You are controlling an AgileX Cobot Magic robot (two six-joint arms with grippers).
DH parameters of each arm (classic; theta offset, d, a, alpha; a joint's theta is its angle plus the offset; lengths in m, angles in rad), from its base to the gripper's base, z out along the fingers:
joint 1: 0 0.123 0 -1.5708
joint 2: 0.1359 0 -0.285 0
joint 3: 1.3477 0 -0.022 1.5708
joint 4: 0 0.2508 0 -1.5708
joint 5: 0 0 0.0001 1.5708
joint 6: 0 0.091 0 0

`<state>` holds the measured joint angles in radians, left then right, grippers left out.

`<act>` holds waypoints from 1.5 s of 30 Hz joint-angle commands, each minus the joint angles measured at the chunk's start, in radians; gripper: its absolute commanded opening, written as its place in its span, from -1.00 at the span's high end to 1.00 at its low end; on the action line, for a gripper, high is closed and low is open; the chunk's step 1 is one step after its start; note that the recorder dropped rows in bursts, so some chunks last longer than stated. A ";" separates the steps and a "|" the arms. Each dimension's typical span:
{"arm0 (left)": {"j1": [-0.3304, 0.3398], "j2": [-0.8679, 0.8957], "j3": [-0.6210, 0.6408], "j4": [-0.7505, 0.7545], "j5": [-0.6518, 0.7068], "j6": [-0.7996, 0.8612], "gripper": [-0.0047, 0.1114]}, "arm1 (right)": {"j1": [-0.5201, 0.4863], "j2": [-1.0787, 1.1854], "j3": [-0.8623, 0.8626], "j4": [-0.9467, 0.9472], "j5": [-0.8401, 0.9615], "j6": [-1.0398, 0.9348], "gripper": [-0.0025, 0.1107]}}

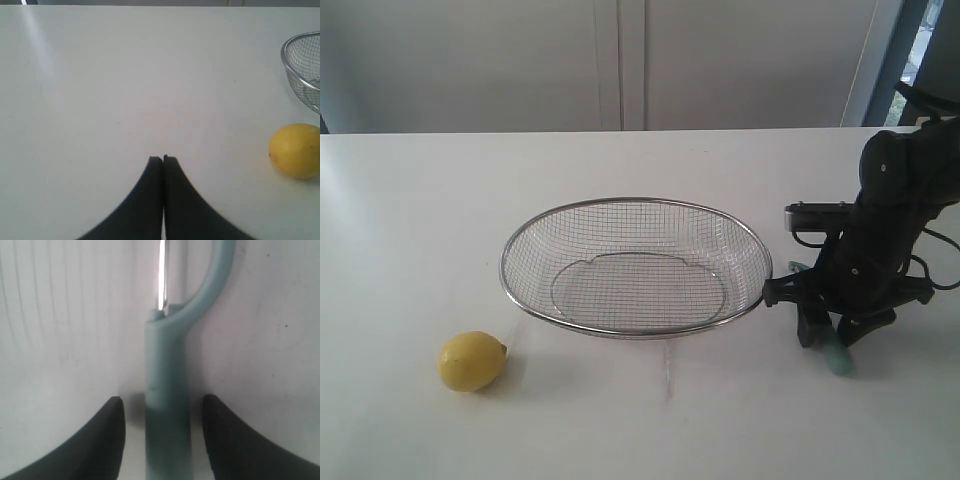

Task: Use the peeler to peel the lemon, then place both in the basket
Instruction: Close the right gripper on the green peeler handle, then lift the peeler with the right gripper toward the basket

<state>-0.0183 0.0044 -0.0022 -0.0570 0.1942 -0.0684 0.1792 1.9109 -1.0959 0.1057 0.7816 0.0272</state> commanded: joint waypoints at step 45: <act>-0.005 -0.004 0.002 -0.002 0.001 -0.001 0.92 | 0.003 -0.126 0.002 -0.051 0.052 0.001 0.96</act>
<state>-0.0183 0.0044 -0.0022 -0.0570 0.1942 -0.0684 0.1792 1.8233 -1.0959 0.0657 0.8145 0.0253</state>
